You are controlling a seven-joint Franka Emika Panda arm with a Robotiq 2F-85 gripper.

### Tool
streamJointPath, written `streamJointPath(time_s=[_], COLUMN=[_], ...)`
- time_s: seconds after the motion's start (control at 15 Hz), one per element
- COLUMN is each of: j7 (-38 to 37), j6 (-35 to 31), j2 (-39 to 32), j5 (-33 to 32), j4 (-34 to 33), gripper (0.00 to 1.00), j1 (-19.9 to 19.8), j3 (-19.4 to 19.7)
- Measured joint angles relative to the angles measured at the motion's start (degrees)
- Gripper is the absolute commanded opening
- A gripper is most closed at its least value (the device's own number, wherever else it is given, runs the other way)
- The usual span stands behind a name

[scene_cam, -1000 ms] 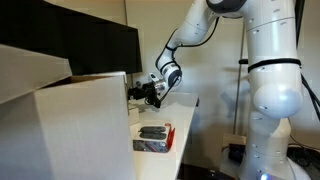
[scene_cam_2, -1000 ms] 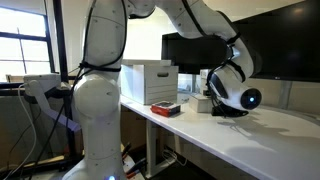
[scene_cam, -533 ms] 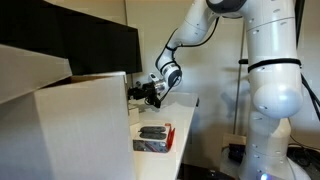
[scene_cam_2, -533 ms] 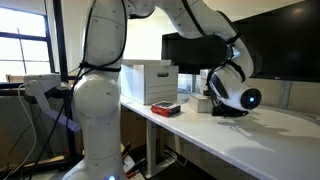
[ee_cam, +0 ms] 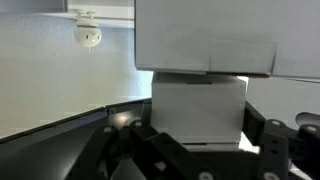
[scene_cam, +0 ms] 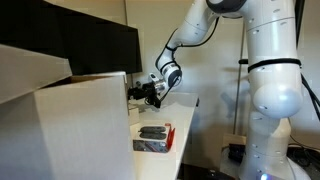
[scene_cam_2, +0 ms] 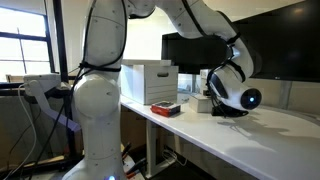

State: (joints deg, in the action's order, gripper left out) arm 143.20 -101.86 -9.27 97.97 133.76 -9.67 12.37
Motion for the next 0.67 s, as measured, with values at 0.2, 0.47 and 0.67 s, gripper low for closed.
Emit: streamJointPath(time_s=[0.2, 0.47, 0.67], j7=[0.0, 0.0, 0.0], j6=[0.0, 0.0, -0.3], j2=[0.0, 0.0, -0.2], j5=[0.0, 0.0, 0.0], j4=[0.0, 0.0, 0.0], gripper=[0.83, 0.58, 0.58], j1=[0.0, 0.0, 0.0], j3=[0.0, 0.0, 0.0])
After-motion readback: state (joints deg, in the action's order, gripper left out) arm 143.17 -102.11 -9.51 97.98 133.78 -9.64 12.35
